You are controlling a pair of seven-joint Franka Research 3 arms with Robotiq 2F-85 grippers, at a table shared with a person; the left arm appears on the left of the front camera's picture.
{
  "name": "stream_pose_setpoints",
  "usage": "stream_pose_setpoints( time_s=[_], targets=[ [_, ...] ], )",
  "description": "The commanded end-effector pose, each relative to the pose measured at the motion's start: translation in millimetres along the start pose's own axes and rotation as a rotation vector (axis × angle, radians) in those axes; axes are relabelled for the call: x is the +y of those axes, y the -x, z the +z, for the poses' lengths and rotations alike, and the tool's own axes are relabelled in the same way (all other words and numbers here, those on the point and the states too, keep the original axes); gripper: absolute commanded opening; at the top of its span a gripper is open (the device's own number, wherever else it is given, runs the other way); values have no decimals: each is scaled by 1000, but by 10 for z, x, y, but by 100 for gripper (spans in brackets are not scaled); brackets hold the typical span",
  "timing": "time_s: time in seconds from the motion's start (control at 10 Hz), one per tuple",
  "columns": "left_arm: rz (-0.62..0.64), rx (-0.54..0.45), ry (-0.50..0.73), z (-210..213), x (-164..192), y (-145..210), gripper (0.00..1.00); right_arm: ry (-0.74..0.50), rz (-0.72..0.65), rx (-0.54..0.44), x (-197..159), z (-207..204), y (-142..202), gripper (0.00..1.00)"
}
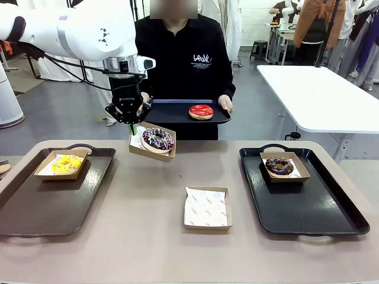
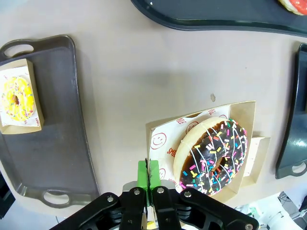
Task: Individually package the donuts and arrange them on the tray.
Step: Place the picked Paper togo box on the Handle tray while simultaneously picking up another Paper togo box from the table with the other hand.
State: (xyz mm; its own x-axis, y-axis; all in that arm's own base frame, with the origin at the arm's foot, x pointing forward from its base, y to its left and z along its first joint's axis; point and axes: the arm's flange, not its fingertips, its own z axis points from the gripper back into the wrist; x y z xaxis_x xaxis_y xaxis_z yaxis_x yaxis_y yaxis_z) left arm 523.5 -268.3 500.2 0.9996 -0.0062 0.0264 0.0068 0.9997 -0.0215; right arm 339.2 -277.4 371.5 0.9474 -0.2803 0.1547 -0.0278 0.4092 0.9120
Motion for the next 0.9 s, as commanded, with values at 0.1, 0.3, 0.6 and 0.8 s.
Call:
stream_pose_setpoints(
  time_s=[0.1, 0.3, 0.6, 0.8],
  targets=[
    [-2, 1, -2, -2, 11, 25, 0, -4, -3, -3, -5, 14, 12, 100],
    [-44, 3, 30, 43, 125, 90, 1, 36, 1, 8, 136, -80, -61, 100],
    [-105, -67, 79, 253, 682, 522, 1, 195, 74, 49, 1061, -247, -217, 100],
    [-129, -107, 48, 248, 1025, 785, 1, 347, 115, 125, 1767, -565, -288, 100]
  ],
)
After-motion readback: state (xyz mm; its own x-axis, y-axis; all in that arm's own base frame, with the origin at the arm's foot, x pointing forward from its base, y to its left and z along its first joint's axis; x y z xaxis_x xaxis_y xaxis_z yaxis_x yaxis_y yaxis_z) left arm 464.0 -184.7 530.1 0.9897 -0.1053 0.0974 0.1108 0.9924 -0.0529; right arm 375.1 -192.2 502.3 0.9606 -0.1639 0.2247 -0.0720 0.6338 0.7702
